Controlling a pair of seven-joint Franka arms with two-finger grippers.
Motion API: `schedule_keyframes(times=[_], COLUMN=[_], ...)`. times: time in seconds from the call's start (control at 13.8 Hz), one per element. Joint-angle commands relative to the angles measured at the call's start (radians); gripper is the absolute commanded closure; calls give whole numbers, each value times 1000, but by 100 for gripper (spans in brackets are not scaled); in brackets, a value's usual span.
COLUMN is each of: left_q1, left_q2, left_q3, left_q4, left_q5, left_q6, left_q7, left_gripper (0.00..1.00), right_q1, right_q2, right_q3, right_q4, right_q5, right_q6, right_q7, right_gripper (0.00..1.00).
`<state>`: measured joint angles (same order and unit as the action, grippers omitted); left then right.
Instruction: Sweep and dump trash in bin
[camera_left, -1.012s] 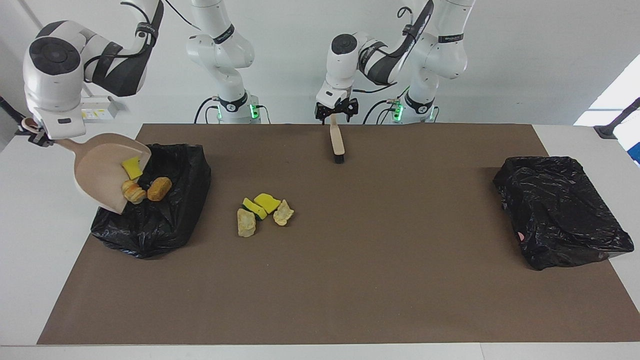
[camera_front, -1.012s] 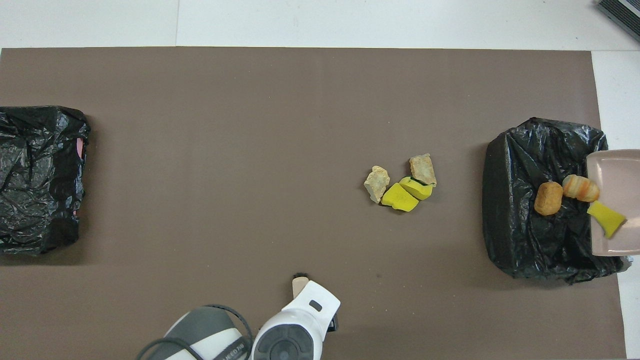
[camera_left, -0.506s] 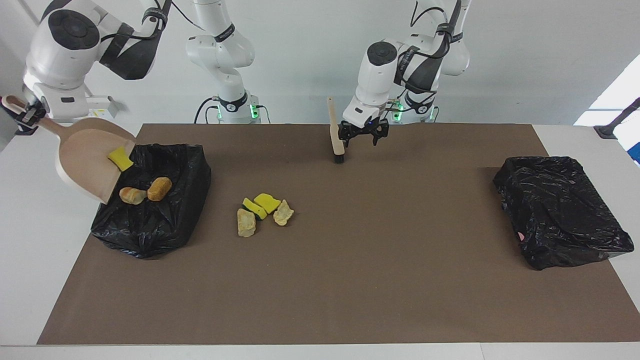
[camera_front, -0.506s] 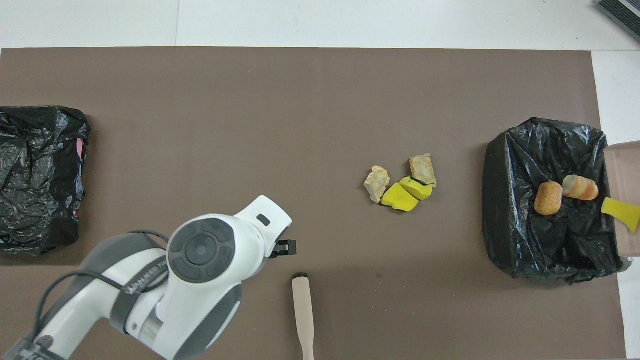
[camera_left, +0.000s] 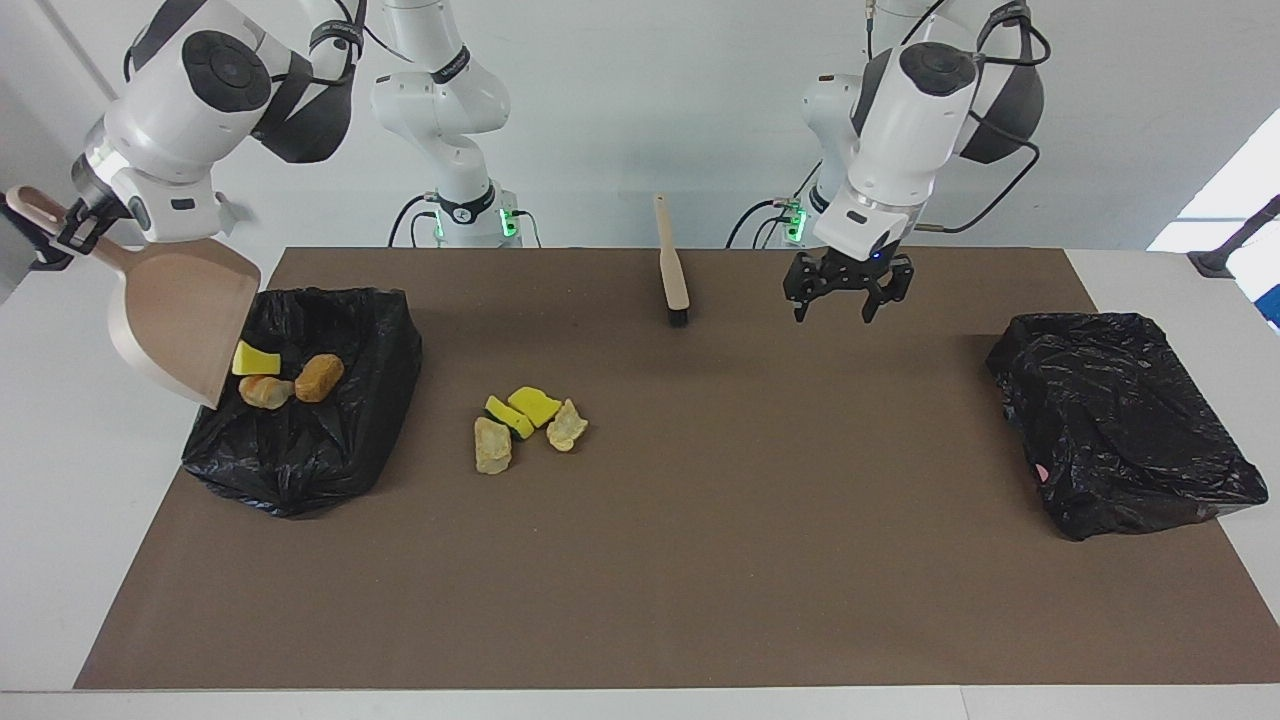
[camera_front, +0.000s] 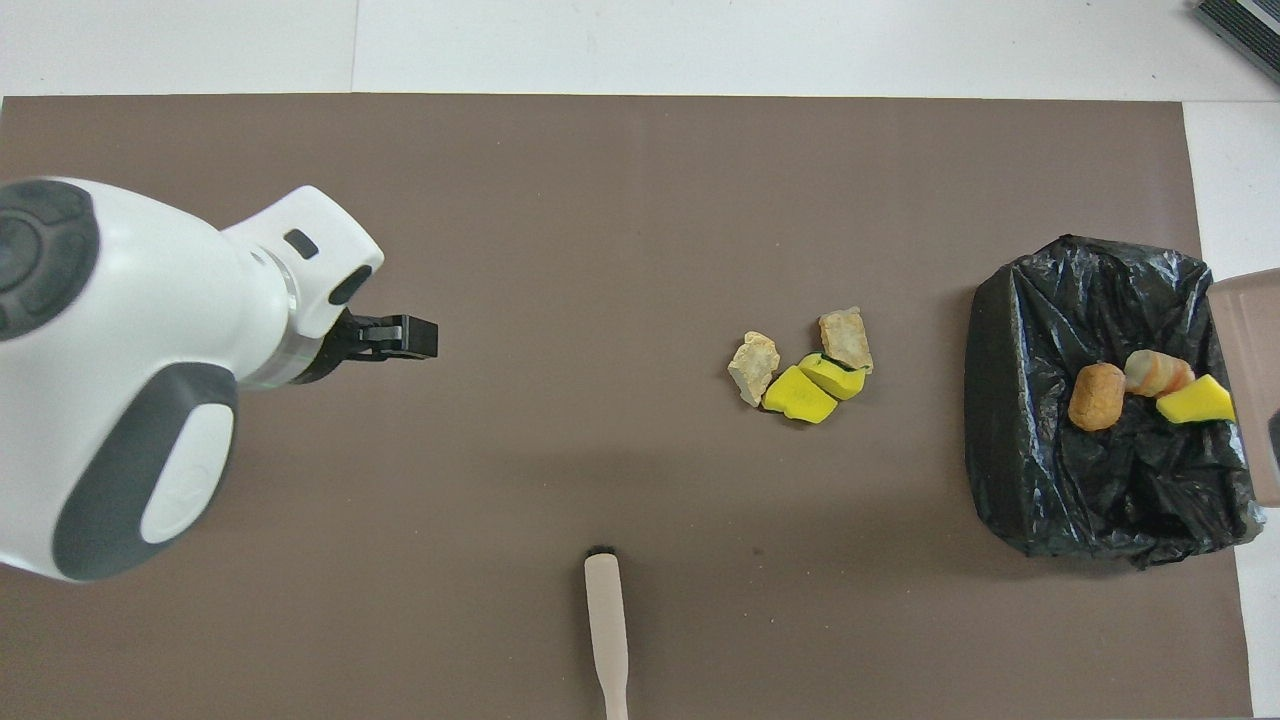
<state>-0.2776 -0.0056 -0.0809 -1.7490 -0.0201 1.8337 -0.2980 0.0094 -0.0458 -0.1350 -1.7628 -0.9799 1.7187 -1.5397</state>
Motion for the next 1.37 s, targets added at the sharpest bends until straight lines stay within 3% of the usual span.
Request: schedule_keyframes(times=[0.0,0.14,0.36,0.8,1.01,1.3], left_q1=[66,112,211,299,304,325], left_q2=[76,69,65,32,-17,-48], left_q3=[-14,-5,-7,-7,1,7], left_q4=[176,229,314,341,313,258], left_q5=[16,11,16,15,16,12], left_q6=[-93,-115,-262,-485,-482,-439], left_q7=[60,98,279,407,502,493], left_gripper=[0,0,0,0,0,0], right_q1=[-5,-3,-5,4,107,214], right_q2=[-20,-20,-20,-26,-16,29], right_q3=[3,3,2,8,6,8], right_q4=[25,34,33,14,-17,-12], right_q5=[-2,112,326,639,728,868], right_q6=[-14,-16,-18,-77,-76,-57], right_q7=[33,61,175,487,704,1000], right_gripper=[100,100,100,100,100,100])
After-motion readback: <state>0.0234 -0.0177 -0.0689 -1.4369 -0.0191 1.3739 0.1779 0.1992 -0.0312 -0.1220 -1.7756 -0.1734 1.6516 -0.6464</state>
